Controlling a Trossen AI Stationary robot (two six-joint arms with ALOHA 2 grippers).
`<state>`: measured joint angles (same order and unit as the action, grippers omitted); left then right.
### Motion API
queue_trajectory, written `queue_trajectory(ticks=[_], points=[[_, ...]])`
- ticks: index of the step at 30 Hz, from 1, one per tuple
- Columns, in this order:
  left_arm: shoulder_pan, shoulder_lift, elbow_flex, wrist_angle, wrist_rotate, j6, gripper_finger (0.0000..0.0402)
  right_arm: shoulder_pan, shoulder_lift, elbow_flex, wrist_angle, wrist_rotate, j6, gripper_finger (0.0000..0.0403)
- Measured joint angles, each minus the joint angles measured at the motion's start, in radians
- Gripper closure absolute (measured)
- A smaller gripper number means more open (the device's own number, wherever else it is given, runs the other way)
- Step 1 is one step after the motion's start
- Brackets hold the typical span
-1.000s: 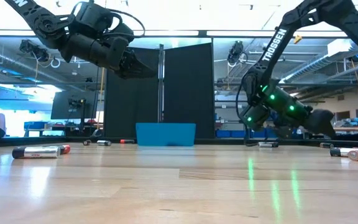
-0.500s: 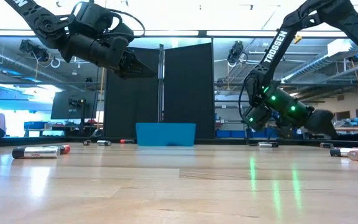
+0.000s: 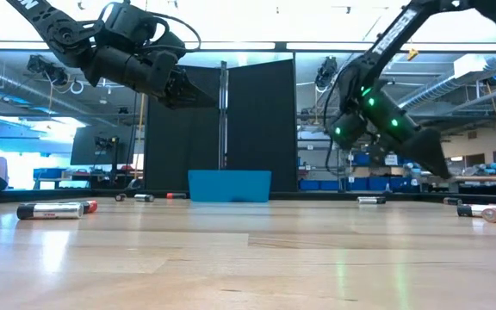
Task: Sort batteries
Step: Put the black-brown battery into the blue bin
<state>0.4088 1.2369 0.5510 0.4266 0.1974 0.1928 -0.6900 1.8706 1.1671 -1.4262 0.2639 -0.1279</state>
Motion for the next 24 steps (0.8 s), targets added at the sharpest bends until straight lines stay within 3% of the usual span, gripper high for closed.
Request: queue_trajectory(ticks=[4,11,16,24], points=[[0.000,0.000,0.000,0.000,0.000,0.000,0.0390,-0.041,-0.070,0.000,0.068,-0.103,0.188,0.0175],[0.000,0.000,0.000,-0.006,0.000,0.001,0.0390,-0.085,-0.125,-0.046,0.083,0.002,0.317,0.0382],[0.000,0.000,0.000,-0.007,0.000,0.001,0.0390,-0.094,-0.102,-0.116,0.062,0.102,0.392,0.0389],[0.000,0.000,0.000,-0.007,0.000,0.007,0.0390,-0.151,-0.096,-0.218,0.181,0.112,0.400,0.0394]])
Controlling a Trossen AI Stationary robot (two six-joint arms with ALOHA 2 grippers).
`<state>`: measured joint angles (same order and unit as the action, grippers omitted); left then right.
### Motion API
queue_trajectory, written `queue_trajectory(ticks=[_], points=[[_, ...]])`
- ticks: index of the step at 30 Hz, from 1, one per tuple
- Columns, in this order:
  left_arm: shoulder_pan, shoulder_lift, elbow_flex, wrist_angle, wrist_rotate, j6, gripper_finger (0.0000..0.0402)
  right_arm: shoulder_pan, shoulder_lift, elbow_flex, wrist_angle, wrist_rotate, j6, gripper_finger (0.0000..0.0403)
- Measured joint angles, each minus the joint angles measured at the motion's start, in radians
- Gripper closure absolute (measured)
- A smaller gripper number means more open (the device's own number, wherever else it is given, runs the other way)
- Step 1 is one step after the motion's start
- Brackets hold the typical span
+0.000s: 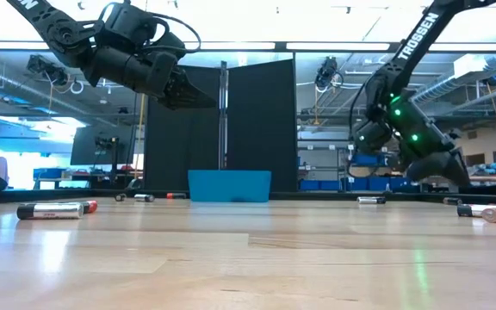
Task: Sort batteries
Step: Put the black-brown battery into the blue bin
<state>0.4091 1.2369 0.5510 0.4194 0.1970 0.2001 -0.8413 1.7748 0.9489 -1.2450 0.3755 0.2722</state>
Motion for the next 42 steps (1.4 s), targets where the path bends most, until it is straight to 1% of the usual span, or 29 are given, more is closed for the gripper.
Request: queue_trajectory(ticks=[8,15,19,24,27,36,39,42], points=[[0.000,0.000,0.000,0.000,0.000,0.001,0.0390,0.000,0.000,0.001,0.092,0.031,0.080,0.0396],[0.000,0.000,0.000,0.001,-0.006,0.001,0.0390,0.004,0.003,-0.029,0.141,0.104,0.125,0.0396],[0.000,0.000,0.000,0.001,-0.027,0.001,0.0390,0.008,0.030,-0.033,0.151,0.146,0.152,0.0396],[0.000,0.000,0.000,0.003,-0.028,0.001,0.0390,0.023,0.071,-0.030,0.135,0.200,0.184,0.0396],[0.000,0.000,0.000,0.004,-0.028,0.001,0.0390,0.023,0.072,-0.022,0.133,0.199,0.185,0.0396],[0.000,0.000,0.000,0.005,-0.031,0.003,0.0390,0.015,0.071,0.000,0.127,0.121,0.095,0.0396],[0.000,0.000,0.000,0.005,-0.031,0.003,0.0390,0.017,0.051,0.013,0.121,0.096,0.086,0.0396],[0.000,0.000,0.000,0.005,-0.031,0.004,0.0390,0.028,0.000,0.031,0.109,0.092,0.084,0.0396]])
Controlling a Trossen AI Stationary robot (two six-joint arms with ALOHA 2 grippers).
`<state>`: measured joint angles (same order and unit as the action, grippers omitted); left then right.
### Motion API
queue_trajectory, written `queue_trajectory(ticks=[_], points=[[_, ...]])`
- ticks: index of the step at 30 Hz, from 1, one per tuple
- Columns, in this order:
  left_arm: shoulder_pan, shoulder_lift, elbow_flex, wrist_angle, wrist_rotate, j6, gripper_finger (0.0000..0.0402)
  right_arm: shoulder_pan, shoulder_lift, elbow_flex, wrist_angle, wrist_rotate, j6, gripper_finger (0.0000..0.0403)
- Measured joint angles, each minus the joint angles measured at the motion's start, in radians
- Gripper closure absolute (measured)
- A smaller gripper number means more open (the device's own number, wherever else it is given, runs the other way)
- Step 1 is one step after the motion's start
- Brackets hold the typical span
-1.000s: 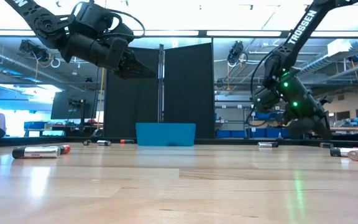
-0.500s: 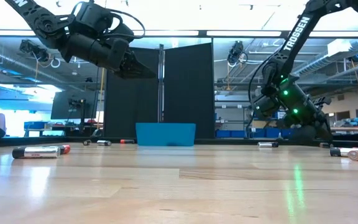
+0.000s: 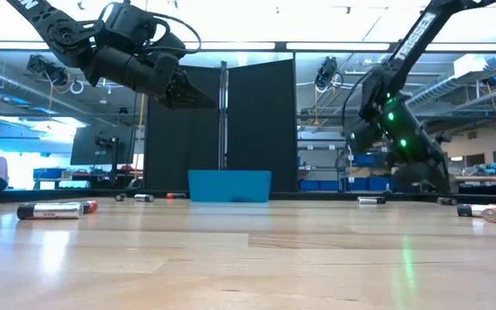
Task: Sort batteries
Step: Put the black-brown battery into the blue bin
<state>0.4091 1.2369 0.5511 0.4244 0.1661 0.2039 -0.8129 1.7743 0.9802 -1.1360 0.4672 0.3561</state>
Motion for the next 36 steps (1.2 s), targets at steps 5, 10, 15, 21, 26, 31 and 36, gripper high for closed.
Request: queue_trajectory(ticks=[5,10,15,21,26,31,36], points=[[0.000,0.000,0.000,0.000,0.000,0.000,0.0390,0.019,-0.118,0.026,-0.006,-0.092,0.019,0.0394],[0.000,0.000,0.000,0.000,0.000,0.000,0.0390,0.009,-0.200,0.027,-0.001,-0.177,0.096,0.0366],[0.000,0.000,0.000,0.000,0.000,-0.003,0.0390,-0.025,-0.206,0.016,0.033,-0.205,0.138,0.0320],[0.000,0.000,0.000,-0.015,0.000,-0.005,0.0390,-0.083,-0.204,-0.062,0.146,-0.252,0.143,0.0267],[0.000,0.000,0.000,-0.013,0.000,-0.005,0.0390,-0.099,-0.204,-0.084,0.195,-0.253,0.148,0.0251],[0.000,0.000,0.000,-0.013,0.000,-0.005,0.0390,-0.101,-0.195,-0.086,0.223,-0.230,0.200,0.0256],[0.000,0.000,0.000,-0.012,0.000,-0.005,0.0390,-0.100,-0.182,-0.077,0.197,-0.227,0.116,0.0263]])
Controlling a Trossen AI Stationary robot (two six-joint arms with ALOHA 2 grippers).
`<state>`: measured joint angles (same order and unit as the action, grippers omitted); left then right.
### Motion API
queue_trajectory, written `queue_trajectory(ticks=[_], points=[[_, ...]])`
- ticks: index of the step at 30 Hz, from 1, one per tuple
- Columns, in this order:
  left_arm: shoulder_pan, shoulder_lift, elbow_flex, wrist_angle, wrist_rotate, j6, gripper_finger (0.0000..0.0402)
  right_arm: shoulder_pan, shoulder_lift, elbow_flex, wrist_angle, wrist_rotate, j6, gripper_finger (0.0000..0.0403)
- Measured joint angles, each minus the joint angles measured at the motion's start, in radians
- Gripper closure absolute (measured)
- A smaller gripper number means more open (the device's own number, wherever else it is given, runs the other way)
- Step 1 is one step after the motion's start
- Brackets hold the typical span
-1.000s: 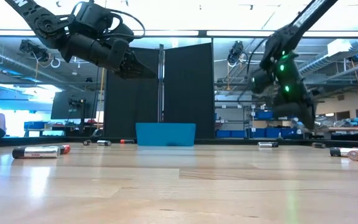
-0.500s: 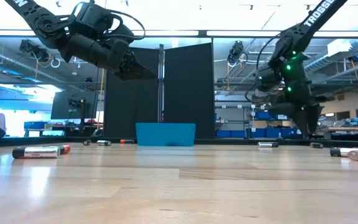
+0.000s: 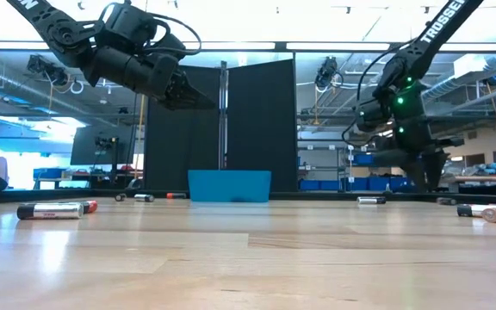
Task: Sort batteries
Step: Put the black-brown battery into the blue bin
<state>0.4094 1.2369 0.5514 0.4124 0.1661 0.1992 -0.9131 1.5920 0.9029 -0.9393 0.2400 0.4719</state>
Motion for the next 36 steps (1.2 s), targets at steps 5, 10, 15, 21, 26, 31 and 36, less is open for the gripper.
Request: queue_trajectory(ticks=[5,10,15,21,26,31,36], points=[[0.000,0.000,0.000,0.009,0.000,0.000,0.0390,0.004,-0.001,0.045,-0.074,0.029,-0.039,0.0309],[0.000,0.000,0.000,0.010,0.000,0.002,0.0390,0.026,0.019,0.046,-0.111,0.077,-0.072,0.0391],[0.000,0.000,0.000,0.012,0.000,0.003,0.0390,0.064,0.070,0.085,-0.247,0.183,-0.083,0.0390],[0.000,0.000,0.000,0.012,0.000,0.005,0.0390,0.068,0.178,0.117,-0.358,0.235,-0.070,0.0394],[0.000,0.000,0.000,0.012,0.000,0.012,0.0390,0.075,0.279,0.119,-0.430,0.282,-0.072,0.0394],[0.000,0.000,0.000,0.009,0.000,0.026,0.0390,0.075,0.319,0.125,-0.380,0.269,-0.094,0.0395],[0.000,0.000,0.000,0.008,0.000,0.026,0.0390,0.062,0.321,0.125,-0.311,0.231,-0.131,0.0395]])
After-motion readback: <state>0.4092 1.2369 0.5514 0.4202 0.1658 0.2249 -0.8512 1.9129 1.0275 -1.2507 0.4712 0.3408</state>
